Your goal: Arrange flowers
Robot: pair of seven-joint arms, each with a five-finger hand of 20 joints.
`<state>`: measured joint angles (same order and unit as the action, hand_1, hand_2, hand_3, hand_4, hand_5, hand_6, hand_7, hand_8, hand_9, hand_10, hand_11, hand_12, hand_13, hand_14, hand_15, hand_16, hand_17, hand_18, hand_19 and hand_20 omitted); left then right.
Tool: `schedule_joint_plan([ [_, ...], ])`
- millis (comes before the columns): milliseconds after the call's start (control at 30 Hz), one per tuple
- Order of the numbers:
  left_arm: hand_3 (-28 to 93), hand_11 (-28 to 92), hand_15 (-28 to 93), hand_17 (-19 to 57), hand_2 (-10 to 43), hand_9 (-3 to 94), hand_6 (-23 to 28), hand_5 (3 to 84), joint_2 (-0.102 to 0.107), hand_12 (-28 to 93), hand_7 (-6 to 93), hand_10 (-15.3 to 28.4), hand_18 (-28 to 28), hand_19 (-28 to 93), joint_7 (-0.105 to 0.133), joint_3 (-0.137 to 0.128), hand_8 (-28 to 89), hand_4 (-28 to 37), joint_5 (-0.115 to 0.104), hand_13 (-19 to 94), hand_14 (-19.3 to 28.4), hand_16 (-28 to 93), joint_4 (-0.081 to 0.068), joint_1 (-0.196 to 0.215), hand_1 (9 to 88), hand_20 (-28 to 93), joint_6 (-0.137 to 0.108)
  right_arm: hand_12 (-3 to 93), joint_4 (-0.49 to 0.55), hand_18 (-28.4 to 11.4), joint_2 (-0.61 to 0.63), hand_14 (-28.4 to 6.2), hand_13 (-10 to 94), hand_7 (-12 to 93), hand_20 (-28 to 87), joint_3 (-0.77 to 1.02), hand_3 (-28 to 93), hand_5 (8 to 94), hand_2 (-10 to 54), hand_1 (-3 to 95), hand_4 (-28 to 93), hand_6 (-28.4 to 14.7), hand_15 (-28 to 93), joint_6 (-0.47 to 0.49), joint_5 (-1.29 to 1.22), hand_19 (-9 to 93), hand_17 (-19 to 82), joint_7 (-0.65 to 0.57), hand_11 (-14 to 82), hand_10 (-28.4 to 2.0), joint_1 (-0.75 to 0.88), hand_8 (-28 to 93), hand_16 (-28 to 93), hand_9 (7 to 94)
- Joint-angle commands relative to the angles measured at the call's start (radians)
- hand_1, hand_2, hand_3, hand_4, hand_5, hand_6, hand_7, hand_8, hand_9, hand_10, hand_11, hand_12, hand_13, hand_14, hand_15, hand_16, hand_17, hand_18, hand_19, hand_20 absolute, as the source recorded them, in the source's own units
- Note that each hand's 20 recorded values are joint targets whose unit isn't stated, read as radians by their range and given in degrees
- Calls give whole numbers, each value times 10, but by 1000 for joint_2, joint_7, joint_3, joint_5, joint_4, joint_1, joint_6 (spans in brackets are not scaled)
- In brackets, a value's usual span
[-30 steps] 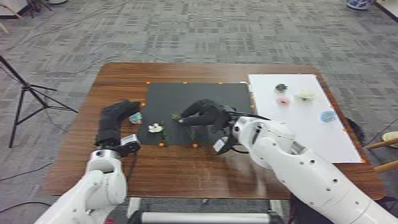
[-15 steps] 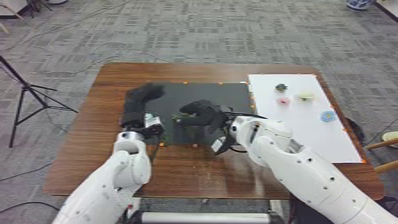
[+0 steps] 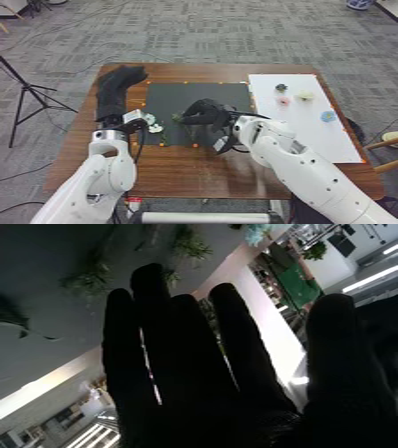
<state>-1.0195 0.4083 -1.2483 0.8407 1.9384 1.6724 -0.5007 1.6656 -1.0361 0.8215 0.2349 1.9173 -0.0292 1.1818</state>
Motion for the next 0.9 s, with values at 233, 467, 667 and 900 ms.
schedule_joint_plan([
  [233, 701, 250, 322, 36, -26, 617, 0, 658, -10, 173, 260, 160, 149, 267, -108, -26, -99, -210, -2, 459, 196, 29, 37, 260, 273, 248, -23, 121, 18, -202, 20, -180, 502, 115, 367, 9, 368, 551, 110, 308, -34, -26, 299, 13, 2, 499, 227, -15, 60, -159, 11, -85, 212, 496],
  [467, 698, 240, 319, 31, -26, 622, -8, 662, -28, 174, 255, 165, 150, 263, -126, 6, -99, -210, 12, 455, 203, 31, 27, 252, 268, 250, 10, 124, 14, -201, 15, -178, 505, 127, 366, 9, 360, 564, 112, 296, -37, -14, 296, 24, 8, 498, 227, -12, 63, -154, 8, -87, 212, 503],
  [667, 695, 229, 323, 28, -22, 640, -6, 671, -44, 178, 250, 174, 152, 263, -133, 30, -101, -212, 10, 459, 210, 35, -4, 219, 268, 253, -8, 126, 11, -202, 13, -176, 508, 143, 366, 6, 275, 570, 128, 323, 1, -6, 299, 32, 10, 500, 227, -7, 68, -153, 6, -97, 211, 508],
  [900, 696, 219, 335, 25, -22, 649, 13, 687, -53, 194, 218, 189, 153, 265, -96, 48, -81, -212, -39, 456, 217, 33, -56, 160, 269, 252, -48, 125, 11, -202, 10, -177, 508, 128, 365, 3, 224, 563, 142, 348, 21, -10, 304, 32, 12, 502, 226, -2, 67, -155, 2, -91, 209, 510],
])
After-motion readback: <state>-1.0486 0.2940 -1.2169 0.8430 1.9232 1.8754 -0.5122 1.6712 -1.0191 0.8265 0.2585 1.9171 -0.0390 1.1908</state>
